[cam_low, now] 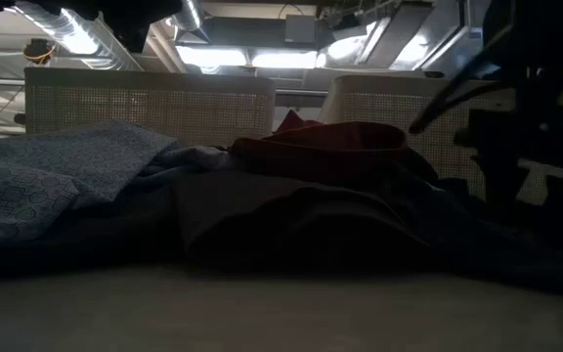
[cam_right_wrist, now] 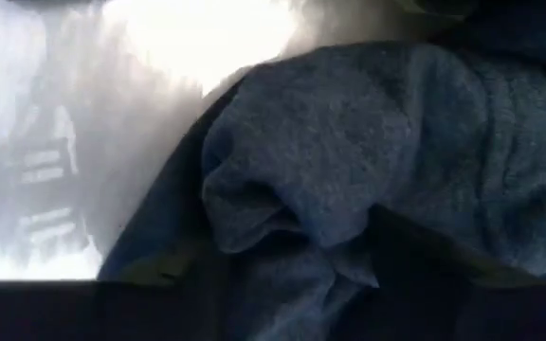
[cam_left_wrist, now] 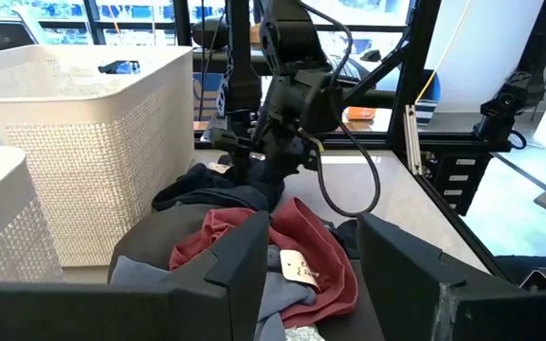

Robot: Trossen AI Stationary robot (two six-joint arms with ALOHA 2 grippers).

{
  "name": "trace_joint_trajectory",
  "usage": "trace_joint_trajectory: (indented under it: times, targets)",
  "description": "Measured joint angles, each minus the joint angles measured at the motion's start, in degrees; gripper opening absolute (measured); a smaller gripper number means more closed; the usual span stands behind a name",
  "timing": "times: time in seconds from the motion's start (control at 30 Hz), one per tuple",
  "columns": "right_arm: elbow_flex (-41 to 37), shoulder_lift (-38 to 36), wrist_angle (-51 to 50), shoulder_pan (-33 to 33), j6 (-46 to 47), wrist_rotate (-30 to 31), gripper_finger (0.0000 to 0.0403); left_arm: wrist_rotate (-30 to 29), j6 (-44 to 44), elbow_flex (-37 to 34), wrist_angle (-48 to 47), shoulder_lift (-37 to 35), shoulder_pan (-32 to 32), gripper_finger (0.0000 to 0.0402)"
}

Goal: Sort clothes
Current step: Put the dark gray shirt into the right white bin

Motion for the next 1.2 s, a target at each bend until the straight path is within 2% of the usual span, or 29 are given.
trace_joint_trajectory:
  times: [0.13,0.33,0.4,0.63,0.9,1.2]
  targets:
    - [-1.5,-0.1,1.3,-0.6,0.0,-1.2,0.0162,0.0,0.0,0.0,0.0,0.0,0.0,0.0153]
    - [-1.6,0.0,1.4,-0.5,-0.1,-4.0,0.0038,0.0,0.0,0.0,0.0,0.0,0.0,0.0153]
    - [-1.6,0.0,1.3,-0.5,-0.1,-4.4,0.0015,0.0,0.0,0.0,0.0,0.0,0.0,0.0153]
    - [3.0,0.4,-4.0,-0.4,0.0,-9.7,0.0048,0.0,0.0,0.0,0.0,0.0,0.0,0.0153]
    - [12.4,0.4,-11.5,2.0,-1.6,-9.2,0.0016,0.0,0.0,0.0,0.0,0.0,0.0,0.0153]
    - [24.5,0.3,-22.0,5.2,-1.7,-8.8,0.0020,0.0,0.0,0.0,0.0,0.0,0.0,0.0153]
